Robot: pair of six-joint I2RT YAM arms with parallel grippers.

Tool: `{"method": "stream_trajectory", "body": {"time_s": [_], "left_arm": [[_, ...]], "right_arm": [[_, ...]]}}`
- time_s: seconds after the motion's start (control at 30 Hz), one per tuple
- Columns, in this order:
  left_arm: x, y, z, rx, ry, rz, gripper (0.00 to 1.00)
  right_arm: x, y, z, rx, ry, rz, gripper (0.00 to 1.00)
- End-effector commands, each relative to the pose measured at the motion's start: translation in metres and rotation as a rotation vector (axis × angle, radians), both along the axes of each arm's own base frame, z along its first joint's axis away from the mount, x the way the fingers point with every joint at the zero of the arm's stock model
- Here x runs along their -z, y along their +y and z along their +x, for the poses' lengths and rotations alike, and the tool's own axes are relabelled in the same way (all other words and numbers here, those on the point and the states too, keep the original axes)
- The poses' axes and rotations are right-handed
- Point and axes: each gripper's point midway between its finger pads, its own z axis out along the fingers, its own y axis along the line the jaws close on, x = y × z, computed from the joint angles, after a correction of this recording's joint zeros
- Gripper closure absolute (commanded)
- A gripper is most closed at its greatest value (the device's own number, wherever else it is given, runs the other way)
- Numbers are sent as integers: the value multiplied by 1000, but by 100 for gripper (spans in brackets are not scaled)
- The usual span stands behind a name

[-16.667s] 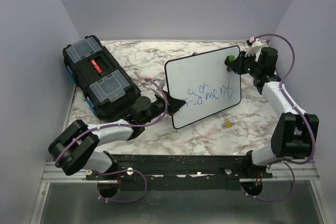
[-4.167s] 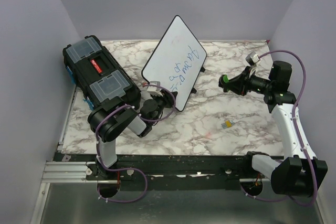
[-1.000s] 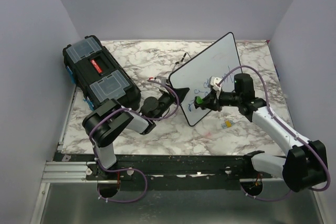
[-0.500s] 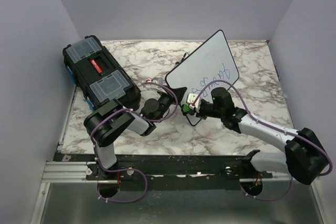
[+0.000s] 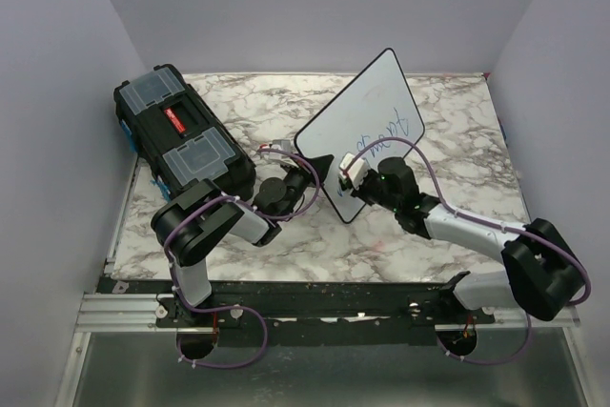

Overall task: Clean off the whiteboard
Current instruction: Erase the whiteboard at the center of the board.

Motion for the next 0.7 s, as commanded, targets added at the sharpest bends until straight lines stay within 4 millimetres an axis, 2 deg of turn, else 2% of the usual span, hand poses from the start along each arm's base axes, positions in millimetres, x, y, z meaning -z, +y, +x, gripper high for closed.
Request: {"method": "stream_trajectory", "body": {"time_s": [0.0,0.1,0.13,0.2,0.3,0.37,0.47,0.57,0.67], "left_arm": [[-56,-3,-15,48,-126,-149,100],[-57,-4,-16,54,-126,-152,100],[-58,-4,-16,56,-128,-156,100],[-58,-4,-16,56,-127,-158,100],[-58,-4,-16,56,-126,-158,100],[-56,-4,-17,58,-123,-155,100],[-54,-5,-18,64,-122,-153,100],[-54,-6,-18,72,-119,-155,100],[-55,-8,-19,82,-122,-155,100]], "right_arm": [[10,6,-19,-152,61,-65,99],[36,13,-67,-387,176,-110,99],[42,12,-74,-414,193,-127,99],[48,11,-76,-417,209,-151,99],[47,11,-60,-349,194,-160,99],[29,11,-31,-182,134,-93,99],[-12,11,5,-10,-2,24,99],[-49,18,19,31,-93,131,100],[-57,22,26,33,-112,144,99]]}}
